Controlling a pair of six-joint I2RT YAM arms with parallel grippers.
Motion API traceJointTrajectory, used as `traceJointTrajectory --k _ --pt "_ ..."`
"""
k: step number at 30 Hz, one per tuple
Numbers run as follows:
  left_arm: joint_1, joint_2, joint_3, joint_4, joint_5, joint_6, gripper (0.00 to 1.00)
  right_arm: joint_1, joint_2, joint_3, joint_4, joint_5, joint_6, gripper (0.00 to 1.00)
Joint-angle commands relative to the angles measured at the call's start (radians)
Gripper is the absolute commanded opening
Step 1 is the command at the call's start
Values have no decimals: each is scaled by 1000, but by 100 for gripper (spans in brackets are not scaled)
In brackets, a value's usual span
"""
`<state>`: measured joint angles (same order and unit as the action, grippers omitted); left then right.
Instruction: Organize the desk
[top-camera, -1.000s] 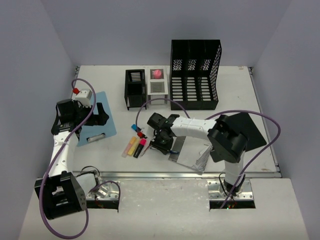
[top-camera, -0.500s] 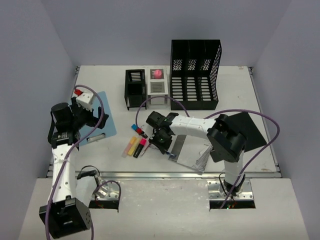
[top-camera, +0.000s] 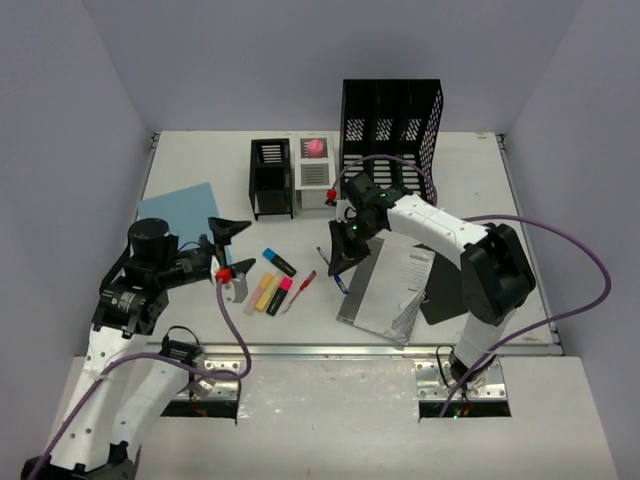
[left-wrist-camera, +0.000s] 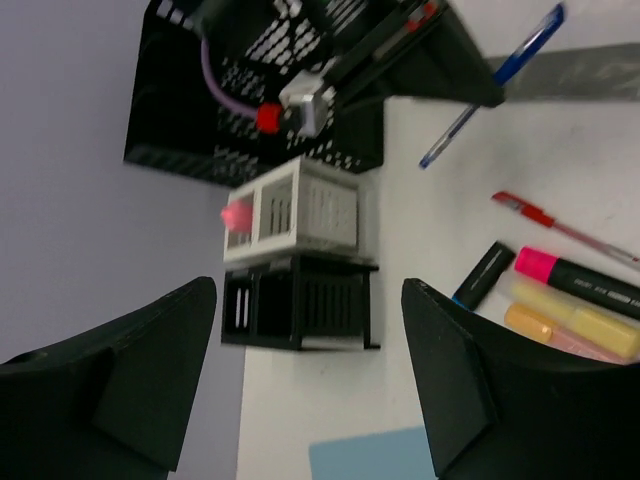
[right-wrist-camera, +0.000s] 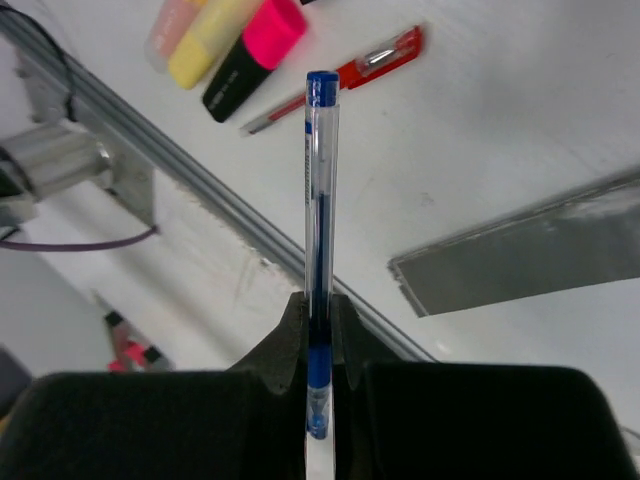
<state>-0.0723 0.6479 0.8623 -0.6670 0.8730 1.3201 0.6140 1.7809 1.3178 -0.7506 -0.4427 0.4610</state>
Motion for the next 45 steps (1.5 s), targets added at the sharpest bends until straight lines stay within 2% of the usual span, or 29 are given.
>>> traceJointTrajectory --k 1,2,3,5,7,11,12,15,18,23,30,36,39,42,43,45 --pt "-186 47 4 -2 -55 109 73 -66 -37 -34 3 -232 160 1" --pt "-236 85 29 35 -106 56 70 -77 -41 -41 7 -258 166 1" --pt "-301 192 119 68 -173 12 68 -82 -47 -45 11 -270 166 1" --pt "-326 304 231 67 -166 -83 64 -92 -80 -54 11 -258 162 1" --pt "-395 416 332 134 -172 -197 63 -112 -118 -71 16 -261 183 1" --pt "-618 466 287 191 -290 -113 62 -163 -176 -114 19 -271 241 1" --pt "-711 472 262 185 -336 -86 61 -175 -187 -126 22 -274 258 1" --pt "-863 515 253 149 -402 -18 59 -209 -213 -182 19 -263 314 1" --pt "-941 568 280 112 -427 -5 56 -211 -238 -216 30 -277 338 1" --pt "-998 630 296 92 -456 19 55 -211 -262 -270 59 -312 370 1" --pt "-1006 699 302 78 -462 56 52 -211 -271 -302 114 -413 415 1" --pt "-1006 725 277 142 -476 60 47 -211 -285 -322 143 -470 436 1" --pt "-1006 730 256 171 -483 70 40 -211 -284 -325 154 -496 439 1" --pt "-1006 734 245 187 -503 61 21 -211 -290 -336 160 -498 435 1" --pt "-1006 734 239 199 -517 53 8 -211 -293 -342 165 -498 439 4" --pt "-1006 727 230 219 -526 31 0 -211 -299 -350 175 -498 441 14"
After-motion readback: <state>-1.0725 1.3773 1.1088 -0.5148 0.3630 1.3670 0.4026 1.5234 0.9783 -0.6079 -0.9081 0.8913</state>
